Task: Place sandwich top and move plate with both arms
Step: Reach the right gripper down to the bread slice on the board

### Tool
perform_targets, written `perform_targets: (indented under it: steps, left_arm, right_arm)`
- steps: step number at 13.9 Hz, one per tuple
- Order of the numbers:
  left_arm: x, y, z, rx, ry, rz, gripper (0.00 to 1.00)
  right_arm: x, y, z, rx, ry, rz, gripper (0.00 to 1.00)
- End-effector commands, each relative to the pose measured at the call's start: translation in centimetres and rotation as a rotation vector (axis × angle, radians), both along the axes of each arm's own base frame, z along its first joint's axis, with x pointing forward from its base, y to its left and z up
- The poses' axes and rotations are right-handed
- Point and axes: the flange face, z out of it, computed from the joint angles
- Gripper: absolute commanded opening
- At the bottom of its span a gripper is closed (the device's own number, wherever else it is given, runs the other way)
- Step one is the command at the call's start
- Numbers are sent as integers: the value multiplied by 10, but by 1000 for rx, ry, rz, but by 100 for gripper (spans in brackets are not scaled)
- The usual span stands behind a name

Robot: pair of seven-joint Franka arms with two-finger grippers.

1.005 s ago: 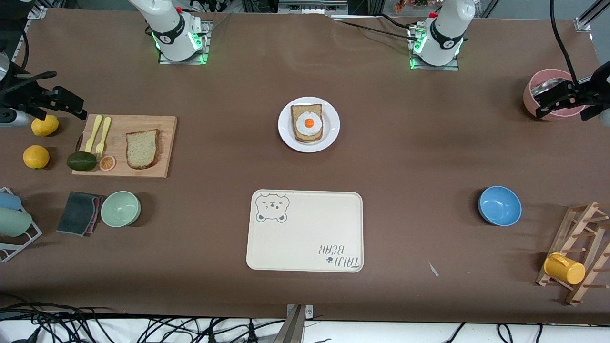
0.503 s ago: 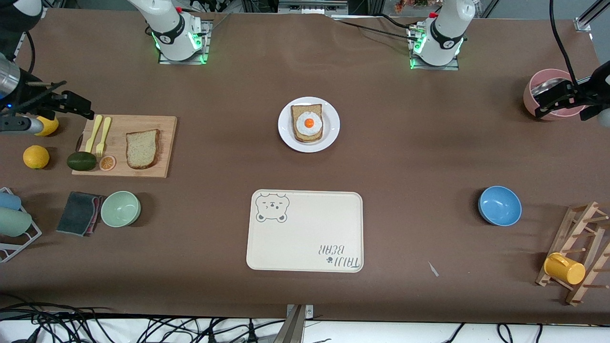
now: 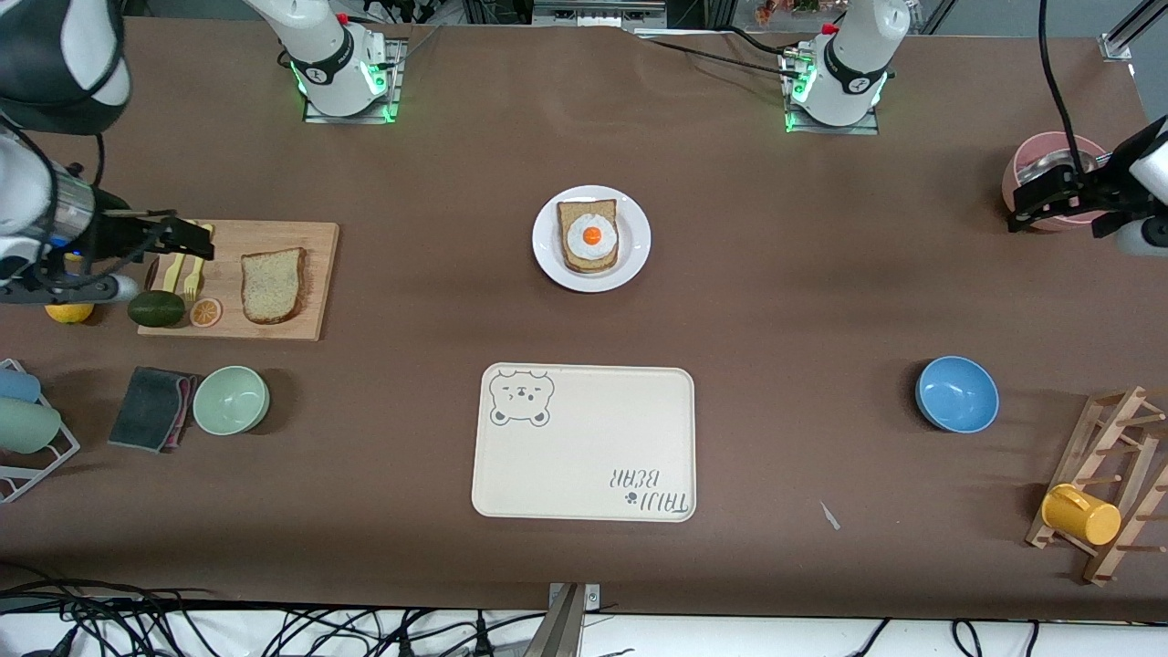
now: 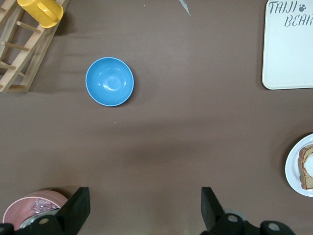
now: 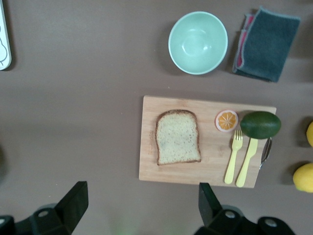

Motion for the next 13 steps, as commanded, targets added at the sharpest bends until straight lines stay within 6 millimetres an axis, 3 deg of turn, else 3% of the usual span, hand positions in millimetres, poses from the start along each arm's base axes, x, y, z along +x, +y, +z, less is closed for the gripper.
perform_targets:
  steps: [1,4,7,10,13]
  left_arm:
    - [5,-7,-7,10,18,-9,100]
    - [10,-9,-16,12,34,-9,100]
    - [14,-12,-27,15,55,8,100]
    - [15,-10,-27,11,53,3,100]
    - [13,-7,-20,11,40,3,100]
  right_arm:
    - [12,24,-27,-68,-3,-9,100]
    - [4,53,-64,-206,-10,-31,99]
    - [-16,71,-121,-311,-35,-78,97]
    - [-43,70,-186,-357,-77,-43,95]
    - [-56,56,-230,-322,-117,-33,90]
